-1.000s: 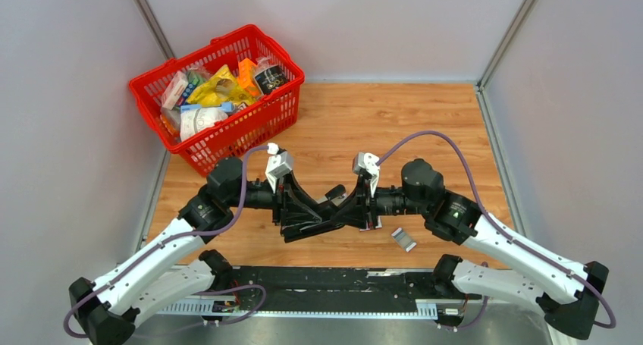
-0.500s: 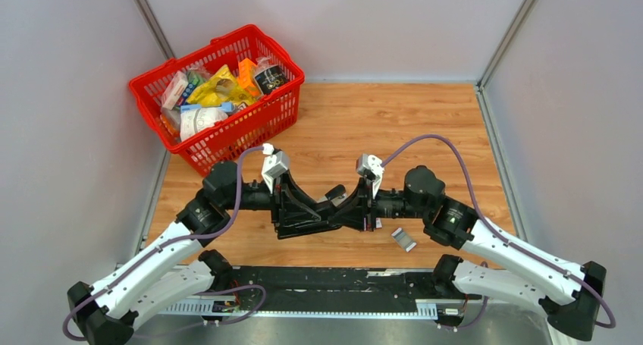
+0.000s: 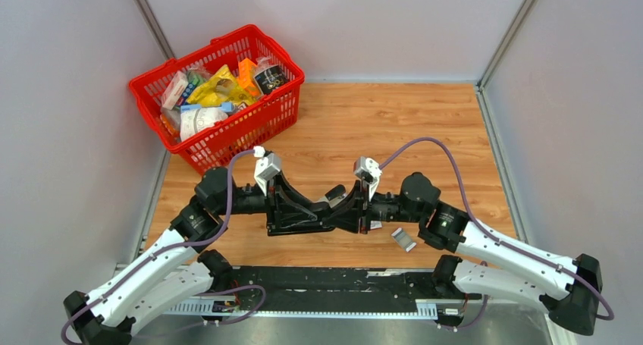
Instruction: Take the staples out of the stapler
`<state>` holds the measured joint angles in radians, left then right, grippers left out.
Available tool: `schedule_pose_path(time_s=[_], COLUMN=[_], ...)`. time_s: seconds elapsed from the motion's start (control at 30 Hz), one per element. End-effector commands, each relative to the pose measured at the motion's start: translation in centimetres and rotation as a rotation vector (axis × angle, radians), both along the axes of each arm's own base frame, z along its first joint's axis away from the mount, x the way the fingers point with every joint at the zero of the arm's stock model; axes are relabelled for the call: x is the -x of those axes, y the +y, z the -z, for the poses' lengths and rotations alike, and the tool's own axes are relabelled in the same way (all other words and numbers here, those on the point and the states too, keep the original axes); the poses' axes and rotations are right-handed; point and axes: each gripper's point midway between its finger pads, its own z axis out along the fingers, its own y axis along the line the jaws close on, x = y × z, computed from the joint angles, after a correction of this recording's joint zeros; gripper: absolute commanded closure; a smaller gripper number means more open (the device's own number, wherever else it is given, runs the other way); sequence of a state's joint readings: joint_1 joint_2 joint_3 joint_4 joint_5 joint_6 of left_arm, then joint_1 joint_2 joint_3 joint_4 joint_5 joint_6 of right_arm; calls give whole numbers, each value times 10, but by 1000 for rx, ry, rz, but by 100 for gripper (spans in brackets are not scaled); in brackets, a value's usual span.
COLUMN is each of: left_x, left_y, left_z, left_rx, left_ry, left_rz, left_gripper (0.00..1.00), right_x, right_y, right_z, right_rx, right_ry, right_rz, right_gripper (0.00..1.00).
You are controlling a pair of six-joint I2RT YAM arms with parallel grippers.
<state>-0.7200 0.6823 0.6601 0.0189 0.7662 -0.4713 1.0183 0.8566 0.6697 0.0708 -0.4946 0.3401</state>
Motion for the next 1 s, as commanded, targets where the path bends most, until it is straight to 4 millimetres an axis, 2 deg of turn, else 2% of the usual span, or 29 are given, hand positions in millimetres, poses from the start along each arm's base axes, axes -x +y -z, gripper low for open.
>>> schedule_pose_path(time_s=[0.0, 0.27, 0.33, 0.97], left_x=[-28, -38, -39, -49], left_y=[11, 19, 20, 32], left_z=[-94, -103, -105, -119], left_rx=[294, 349, 359, 396], left_ry=[-221, -220, -221, -252], left_rz=[-199, -281, -293, -388], left_gripper=[100, 100, 100, 100], right_x=[42, 51, 51, 71], right_y=[-2, 8, 11, 13], right_z=[71, 79, 76, 96], right_rx=[213, 230, 209, 204], right_ry=[164, 175, 165, 207], right_rz=[-151, -183, -184, -219], right_gripper=[100, 100, 100, 100])
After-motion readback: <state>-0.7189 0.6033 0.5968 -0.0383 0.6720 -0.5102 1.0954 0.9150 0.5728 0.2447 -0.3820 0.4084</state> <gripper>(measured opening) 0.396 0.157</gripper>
